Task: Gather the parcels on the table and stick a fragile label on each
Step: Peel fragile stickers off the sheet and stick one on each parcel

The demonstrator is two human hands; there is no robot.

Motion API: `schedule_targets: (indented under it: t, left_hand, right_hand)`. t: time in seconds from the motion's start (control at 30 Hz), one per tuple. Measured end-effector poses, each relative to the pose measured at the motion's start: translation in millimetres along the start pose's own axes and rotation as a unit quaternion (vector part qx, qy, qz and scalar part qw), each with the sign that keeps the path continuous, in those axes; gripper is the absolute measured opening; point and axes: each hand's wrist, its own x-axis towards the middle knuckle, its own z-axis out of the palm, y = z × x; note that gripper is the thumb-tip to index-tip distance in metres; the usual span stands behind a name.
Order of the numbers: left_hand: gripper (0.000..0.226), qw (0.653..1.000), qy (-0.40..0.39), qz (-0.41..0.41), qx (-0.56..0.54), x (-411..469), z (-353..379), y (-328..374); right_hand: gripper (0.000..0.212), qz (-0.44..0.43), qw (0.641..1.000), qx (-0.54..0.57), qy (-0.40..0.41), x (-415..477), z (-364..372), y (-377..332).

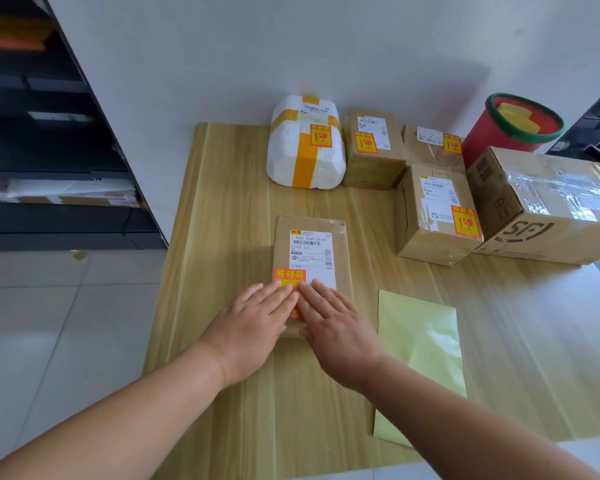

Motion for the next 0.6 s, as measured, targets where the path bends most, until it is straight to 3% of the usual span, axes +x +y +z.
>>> schedule_targets:
  t: [0.6]
  left_hand:
    - [0.049,0.999,-0.014,0.021,0.048,-23.6,1.4,0.9]
  right_hand:
    - [0.057,-0.081,0.996,-0.044,0.001,-27.6,-1.0,18.3]
